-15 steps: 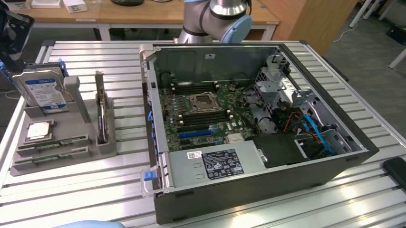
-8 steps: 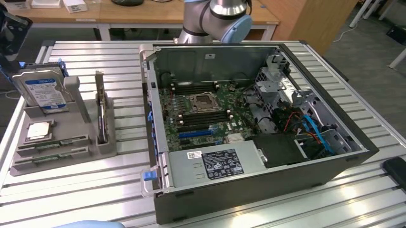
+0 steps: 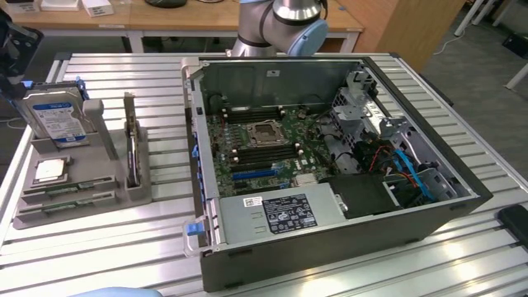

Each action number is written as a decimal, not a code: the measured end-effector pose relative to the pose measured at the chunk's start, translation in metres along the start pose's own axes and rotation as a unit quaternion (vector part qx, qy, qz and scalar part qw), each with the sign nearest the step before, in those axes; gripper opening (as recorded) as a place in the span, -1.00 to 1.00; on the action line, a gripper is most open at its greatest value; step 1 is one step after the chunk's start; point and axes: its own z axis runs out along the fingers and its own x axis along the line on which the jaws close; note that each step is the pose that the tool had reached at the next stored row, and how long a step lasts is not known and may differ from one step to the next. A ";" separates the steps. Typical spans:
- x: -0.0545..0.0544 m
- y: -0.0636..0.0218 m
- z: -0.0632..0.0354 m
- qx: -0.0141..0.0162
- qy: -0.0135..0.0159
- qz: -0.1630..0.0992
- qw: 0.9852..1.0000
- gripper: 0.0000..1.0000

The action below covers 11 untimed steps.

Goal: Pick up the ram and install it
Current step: 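Pick up the ram and move it above insertion slot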

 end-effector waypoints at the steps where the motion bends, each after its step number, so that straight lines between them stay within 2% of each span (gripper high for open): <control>1: 0.000 -0.0001 0.0013 0.000 0.000 0.000 1.000 -0.80; 11: 0.000 -0.0007 0.0173 0.000 0.003 0.001 1.000 -0.80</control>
